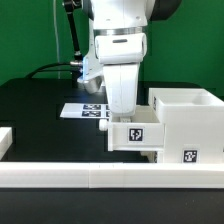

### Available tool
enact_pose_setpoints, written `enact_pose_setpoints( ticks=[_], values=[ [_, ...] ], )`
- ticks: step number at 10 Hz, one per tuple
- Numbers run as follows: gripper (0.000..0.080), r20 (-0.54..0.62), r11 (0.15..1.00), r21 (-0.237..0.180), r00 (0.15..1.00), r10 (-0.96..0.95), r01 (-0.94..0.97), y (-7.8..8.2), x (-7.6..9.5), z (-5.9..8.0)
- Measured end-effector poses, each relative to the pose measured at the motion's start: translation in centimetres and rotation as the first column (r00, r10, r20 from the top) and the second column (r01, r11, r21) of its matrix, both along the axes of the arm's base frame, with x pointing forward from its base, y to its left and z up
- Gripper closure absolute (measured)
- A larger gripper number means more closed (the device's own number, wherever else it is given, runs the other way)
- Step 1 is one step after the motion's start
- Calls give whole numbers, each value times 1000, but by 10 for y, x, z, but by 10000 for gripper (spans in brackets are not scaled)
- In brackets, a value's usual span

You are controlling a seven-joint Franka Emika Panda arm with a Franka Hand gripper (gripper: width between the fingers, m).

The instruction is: Assemble drawer

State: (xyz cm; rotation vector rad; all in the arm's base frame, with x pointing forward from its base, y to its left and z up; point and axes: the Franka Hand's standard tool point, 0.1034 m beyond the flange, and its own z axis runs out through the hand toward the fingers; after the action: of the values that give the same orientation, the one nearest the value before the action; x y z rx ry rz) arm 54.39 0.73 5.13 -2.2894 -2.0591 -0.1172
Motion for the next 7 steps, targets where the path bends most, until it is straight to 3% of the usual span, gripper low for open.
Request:
enact_pose_setpoints(
  ticks=[7],
  values=[
    [758, -14, 999, -3, 999, 33, -33, -3, -1, 0]
  ],
)
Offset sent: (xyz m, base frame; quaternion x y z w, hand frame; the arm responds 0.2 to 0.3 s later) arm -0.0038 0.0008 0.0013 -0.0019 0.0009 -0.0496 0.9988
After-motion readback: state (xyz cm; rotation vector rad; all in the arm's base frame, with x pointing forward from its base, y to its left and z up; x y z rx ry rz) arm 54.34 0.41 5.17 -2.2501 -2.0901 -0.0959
